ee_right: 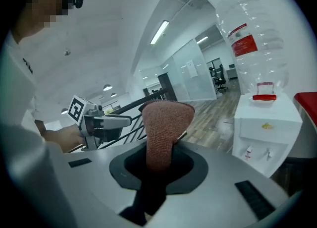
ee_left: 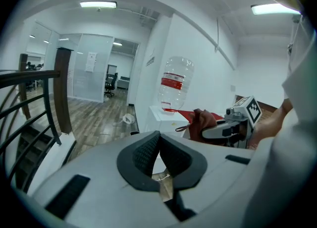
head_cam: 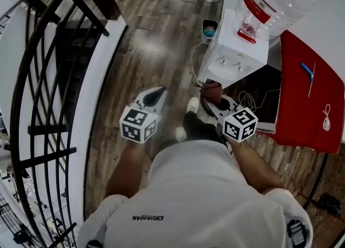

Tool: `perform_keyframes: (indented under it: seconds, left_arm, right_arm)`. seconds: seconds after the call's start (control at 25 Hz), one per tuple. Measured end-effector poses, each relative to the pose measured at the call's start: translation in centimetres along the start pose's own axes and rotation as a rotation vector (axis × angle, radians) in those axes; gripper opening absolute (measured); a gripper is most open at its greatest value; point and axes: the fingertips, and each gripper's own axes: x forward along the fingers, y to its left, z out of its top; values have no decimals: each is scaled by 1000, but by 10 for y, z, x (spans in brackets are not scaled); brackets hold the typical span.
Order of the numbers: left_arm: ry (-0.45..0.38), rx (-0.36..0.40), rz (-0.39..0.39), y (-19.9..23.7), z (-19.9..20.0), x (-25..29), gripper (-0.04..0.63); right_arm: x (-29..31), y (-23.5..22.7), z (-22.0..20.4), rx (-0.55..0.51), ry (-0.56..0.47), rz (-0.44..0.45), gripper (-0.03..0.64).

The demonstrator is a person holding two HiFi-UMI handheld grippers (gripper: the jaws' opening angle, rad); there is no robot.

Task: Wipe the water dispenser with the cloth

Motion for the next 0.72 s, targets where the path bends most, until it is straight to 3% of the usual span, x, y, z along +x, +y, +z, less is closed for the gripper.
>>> perform_keyframes:
  seconds: [0.24, 0.44, 0.56, 0.72]
  left_arm:
    - [-42, -93, 152, 48, -8, -39, -11]
    - [-37, -117, 232, 95, -12, -60, -11]
    - [-22, -112, 246, 127, -9, -62, -11]
    - [38, -66, 190, 169, 6, -41, -11]
  right_arm:
    - [58, 27, 10, -55, 54, 128, 55]
    - [121, 33, 16, -51, 82, 192, 55]
    - [154, 38, 27, -42, 70, 207, 55]
    - [196, 30, 49, -17, 38, 180, 55]
